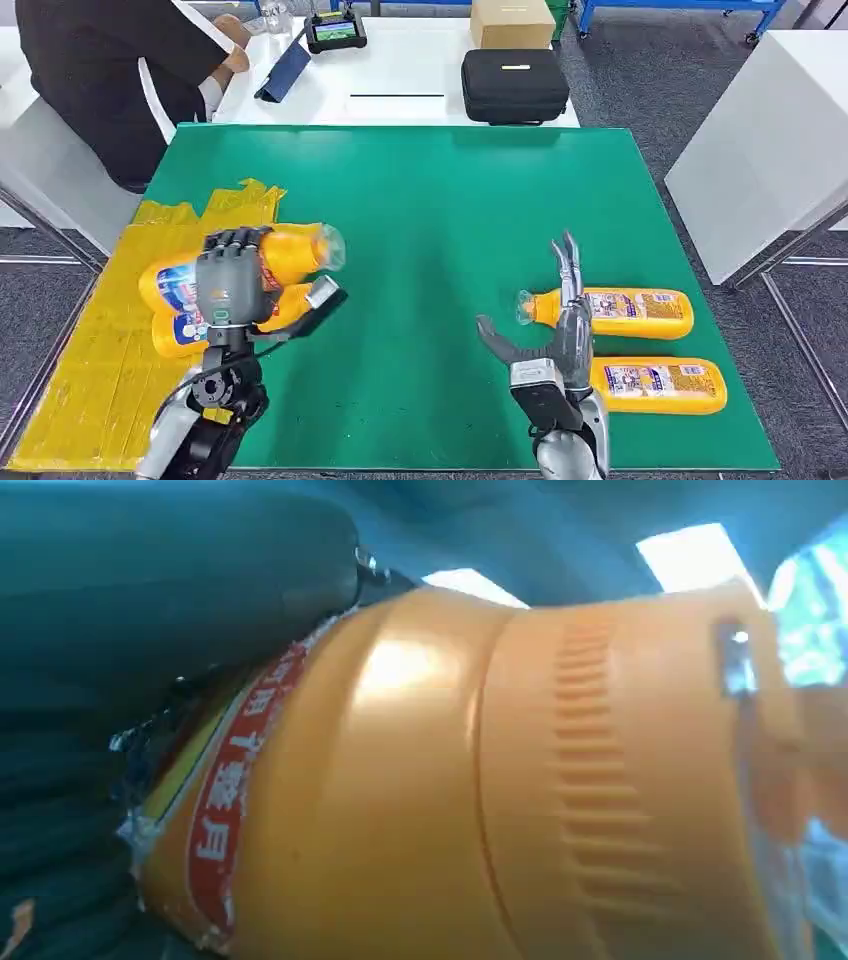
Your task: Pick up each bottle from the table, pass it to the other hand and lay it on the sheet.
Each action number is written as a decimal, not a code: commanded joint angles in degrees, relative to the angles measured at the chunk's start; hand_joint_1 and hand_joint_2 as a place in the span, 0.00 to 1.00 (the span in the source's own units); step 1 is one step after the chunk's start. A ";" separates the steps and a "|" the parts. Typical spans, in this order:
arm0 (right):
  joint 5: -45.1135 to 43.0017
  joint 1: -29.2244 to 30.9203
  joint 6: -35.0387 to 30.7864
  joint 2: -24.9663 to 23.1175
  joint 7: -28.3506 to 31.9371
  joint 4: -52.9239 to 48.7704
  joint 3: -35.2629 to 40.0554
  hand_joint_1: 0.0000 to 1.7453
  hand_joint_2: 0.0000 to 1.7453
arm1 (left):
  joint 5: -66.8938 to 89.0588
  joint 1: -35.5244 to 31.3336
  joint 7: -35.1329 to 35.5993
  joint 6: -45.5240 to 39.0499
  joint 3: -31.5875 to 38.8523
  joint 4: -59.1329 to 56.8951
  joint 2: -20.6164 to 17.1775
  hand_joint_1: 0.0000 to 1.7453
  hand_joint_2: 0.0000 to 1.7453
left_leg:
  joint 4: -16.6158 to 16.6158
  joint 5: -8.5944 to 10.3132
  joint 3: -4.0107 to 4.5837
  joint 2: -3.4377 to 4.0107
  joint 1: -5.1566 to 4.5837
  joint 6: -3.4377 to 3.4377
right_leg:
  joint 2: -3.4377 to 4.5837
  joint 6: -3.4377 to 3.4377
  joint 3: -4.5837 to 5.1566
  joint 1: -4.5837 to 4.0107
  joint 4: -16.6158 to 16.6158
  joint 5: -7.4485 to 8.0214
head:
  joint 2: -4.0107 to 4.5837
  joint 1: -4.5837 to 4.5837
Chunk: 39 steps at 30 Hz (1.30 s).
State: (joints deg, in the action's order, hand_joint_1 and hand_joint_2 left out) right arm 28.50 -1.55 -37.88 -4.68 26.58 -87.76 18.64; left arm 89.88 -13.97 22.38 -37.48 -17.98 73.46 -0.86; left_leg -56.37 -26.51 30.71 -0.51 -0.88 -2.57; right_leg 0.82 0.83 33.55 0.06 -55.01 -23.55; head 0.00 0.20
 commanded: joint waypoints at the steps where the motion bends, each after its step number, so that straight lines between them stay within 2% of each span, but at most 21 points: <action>1: 1.18 -1.29 1.72 -1.14 -1.34 -3.52 -4.27 0.00 1.00 | 0.12 -13.33 17.36 5.78 -28.79 -10.37 -14.95 1.00 1.00 | 0.00 0.08 -0.02 -0.35 0.04 0.16 | -0.42 -0.03 -0.12 -0.04 -0.02 -0.08 | 0.00 -0.04; 5: 1.15 -0.91 1.93 -1.31 -1.16 -2.67 -4.14 0.00 1.00 | 0.12 -14.02 17.36 7.10 -28.92 -14.65 -14.22 1.00 1.00 | 0.02 0.05 -0.15 -0.08 0.08 0.22 | -0.19 0.00 -0.23 -0.06 -0.01 -0.08 | 0.00 -0.02; 7: 1.37 -0.79 2.51 -1.31 -1.45 -2.71 -3.92 0.00 1.00 | 0.12 -12.53 13.42 6.72 -22.14 -18.57 -11.69 1.00 1.00 | 0.06 0.07 -0.16 0.02 0.05 0.19 | -0.08 0.00 -0.21 -0.03 -0.01 -0.05 | 0.00 -0.04; 8: 1.64 -0.86 2.83 -1.43 -1.76 -2.97 -3.95 0.00 1.00 | 0.12 -12.57 13.40 6.35 -21.51 -19.67 -11.55 0.00 1.00 | 0.09 0.06 -0.24 0.04 0.05 0.24 | -0.10 0.00 -0.28 -0.02 0.01 -0.07 | 0.00 -0.04; 11: 2.88 -1.11 3.94 -1.73 -2.88 -3.81 -4.18 0.00 1.00 | 0.12 -11.24 11.37 6.13 -18.10 -21.34 -9.92 0.00 1.00 | 0.03 0.04 -0.19 0.00 0.07 0.25 | -0.14 -0.01 -0.24 -0.04 -0.03 -0.08 | 0.00 -0.02; 18: 4.24 -1.08 4.78 -1.65 -3.89 -3.88 -4.43 0.00 1.00 | 0.12 -10.68 12.28 7.01 -17.53 -21.32 -9.31 0.00 1.00 | 0.03 0.08 -0.06 -0.05 0.04 0.19 | -0.15 0.00 -0.13 -0.02 -0.03 -0.05 | 0.00 -0.05; 19: 4.24 -1.08 4.78 -1.65 -3.89 -3.88 -4.43 0.00 1.00 | 0.12 -10.68 12.28 7.01 -17.53 -21.32 -9.31 0.00 1.00 | -0.01 -0.02 -0.25 -0.04 0.10 0.36 | -0.22 0.00 -0.34 -0.08 -0.05 -0.16 | 0.00 -0.07; 23: 4.24 -1.08 4.78 -1.65 -3.89 -3.88 -4.43 0.00 1.00 | 0.12 -10.68 12.28 7.01 -17.53 -21.32 -9.31 0.00 1.00 | 0.02 0.08 -0.07 -0.03 0.06 0.19 | -0.11 -0.01 -0.14 -0.04 -0.02 -0.04 | 0.00 -0.07; 25: 6.23 -1.28 4.80 -1.64 -4.82 -3.83 -4.62 0.00 1.00 | 0.12 -10.02 12.19 6.75 -16.47 -20.63 -8.78 0.00 1.00 | 0.02 0.03 -0.18 0.00 0.08 0.29 | -0.13 -0.01 -0.24 -0.05 -0.03 -0.09 | 0.00 -0.06; 27: 11.45 -2.06 4.37 -1.47 -6.94 -4.29 -5.25 0.00 1.00 | 0.12 -8.22 9.45 4.58 -12.00 -19.38 -6.65 0.00 1.00 | 0.02 0.04 -0.16 -0.02 0.08 0.26 | -0.15 -0.01 -0.23 -0.06 -0.02 -0.08 | 0.00 -0.07; 29: 17.43 -2.88 2.73 -1.15 -8.66 -5.14 -6.06 0.00 1.00 | 0.12 -4.74 -2.89 0.24 0.61 -16.66 -0.39 0.00 1.00 | 0.04 0.06 -0.14 -0.05 0.05 0.21 | -0.16 0.00 -0.20 -0.03 0.00 -0.06 | 0.00 -0.07; 30: 22.69 -3.68 0.81 -1.01 -10.21 -6.32 -7.10 0.00 1.00 | -13.84 -1.90 -19.63 -2.52 7.75 -10.31 4.22 0.00 1.00 | 0.04 0.04 -0.17 -0.11 0.05 0.22 | -0.25 0.03 -0.27 -0.03 0.02 -0.10 | 0.00 -0.04; 32: 26.37 -4.49 -0.05 -0.69 -11.15 -8.90 -8.41 0.00 1.00 | -30.56 1.09 -35.12 -2.52 13.63 -2.64 8.40 0.00 1.00 | -0.07 0.00 -0.04 -0.15 0.06 0.19 | -0.27 0.05 -0.15 -0.04 -0.06 -0.13 | 0.00 -0.02; 34: 30.49 -4.16 -0.49 -0.46 -11.88 -9.98 -9.37 0.00 1.00 | -41.36 3.35 -42.41 -0.88 13.56 3.95 9.21 0.00 1.00 | -0.18 -0.12 -0.08 -0.28 0.07 0.22 | -0.43 0.11 -0.25 -0.06 -0.11 -0.27 | 0.00 -0.02; 36: 38.46 -3.02 -0.28 -0.02 -14.43 -10.38 -10.41 0.00 1.00 | -58.49 6.18 -50.79 7.59 13.96 11.52 9.90 0.00 1.00 | -0.12 -0.04 0.08 -0.08 0.01 0.14 | -0.16 0.09 -0.05 0.00 -0.11 -0.14 | 0.00 -0.07; 39: 39.72 -2.30 0.05 0.36 -15.36 -10.36 -10.58 0.00 1.00 | -60.68 6.97 -51.59 9.38 14.35 13.54 10.22 0.00 1.00 | -0.06 -0.05 0.09 0.21 -0.02 0.13 | 0.14 0.02 0.05 0.02 -0.08 -0.03 | 0.00 -0.02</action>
State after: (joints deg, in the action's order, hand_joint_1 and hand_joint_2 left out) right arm 62.92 -5.90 -37.99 -5.84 13.63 -96.28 11.87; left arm 40.34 -12.04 -23.29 -34.13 -12.54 72.12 3.37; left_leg -56.37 -26.51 30.81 -0.42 -0.96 -2.60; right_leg 0.94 0.83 33.64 0.10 -55.05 -23.55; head 0.00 0.17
